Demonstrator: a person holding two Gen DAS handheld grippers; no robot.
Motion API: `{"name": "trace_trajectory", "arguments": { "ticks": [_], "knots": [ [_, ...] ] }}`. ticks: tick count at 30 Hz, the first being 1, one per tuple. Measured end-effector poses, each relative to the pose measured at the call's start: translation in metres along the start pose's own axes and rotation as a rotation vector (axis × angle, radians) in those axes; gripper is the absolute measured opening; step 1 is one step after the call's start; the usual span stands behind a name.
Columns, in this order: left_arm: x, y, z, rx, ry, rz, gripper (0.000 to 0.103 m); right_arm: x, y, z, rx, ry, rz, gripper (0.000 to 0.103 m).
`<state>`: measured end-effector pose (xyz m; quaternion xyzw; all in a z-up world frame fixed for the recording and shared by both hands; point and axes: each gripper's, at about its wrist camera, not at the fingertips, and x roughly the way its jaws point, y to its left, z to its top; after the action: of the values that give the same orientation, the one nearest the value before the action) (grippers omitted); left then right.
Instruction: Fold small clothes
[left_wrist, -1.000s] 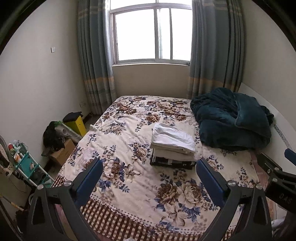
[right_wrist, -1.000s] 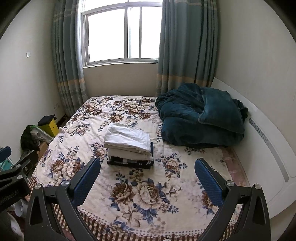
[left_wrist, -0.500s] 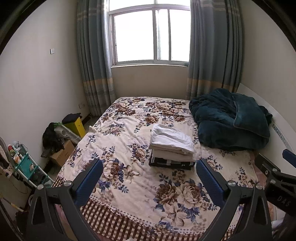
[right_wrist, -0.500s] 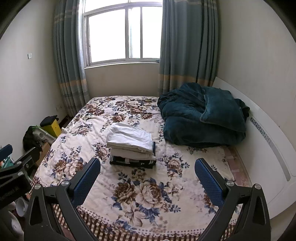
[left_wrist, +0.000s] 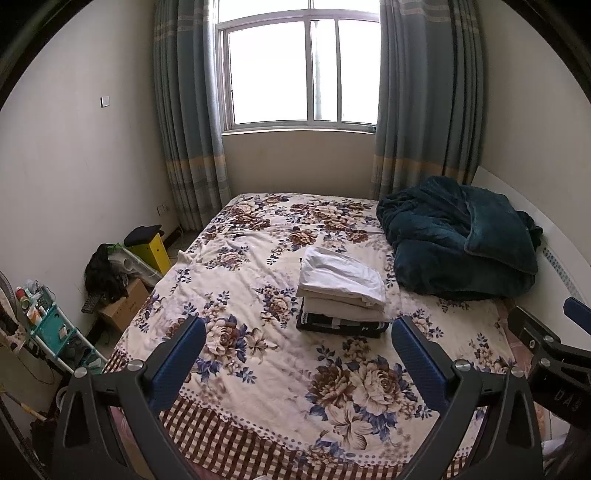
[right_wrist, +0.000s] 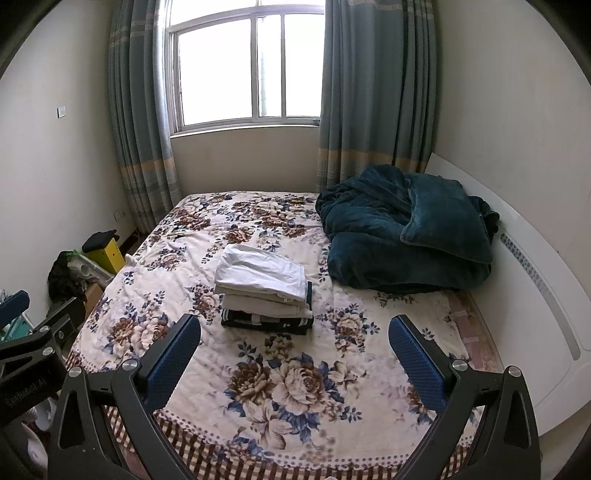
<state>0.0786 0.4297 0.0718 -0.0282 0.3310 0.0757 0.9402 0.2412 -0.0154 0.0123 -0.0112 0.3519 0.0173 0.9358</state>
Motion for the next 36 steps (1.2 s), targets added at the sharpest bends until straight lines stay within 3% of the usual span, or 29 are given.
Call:
{"name": "trace_trajectory", "arguments": {
  "ticks": [36],
  "knots": [
    [-0.0003, -0.0002, -0.0019, 0.008, -0.002, 0.007, 0.103, -0.0019, 0.0093, -0.0097, 0.001, -0.003, -0.005, 0.103]
  ]
}}
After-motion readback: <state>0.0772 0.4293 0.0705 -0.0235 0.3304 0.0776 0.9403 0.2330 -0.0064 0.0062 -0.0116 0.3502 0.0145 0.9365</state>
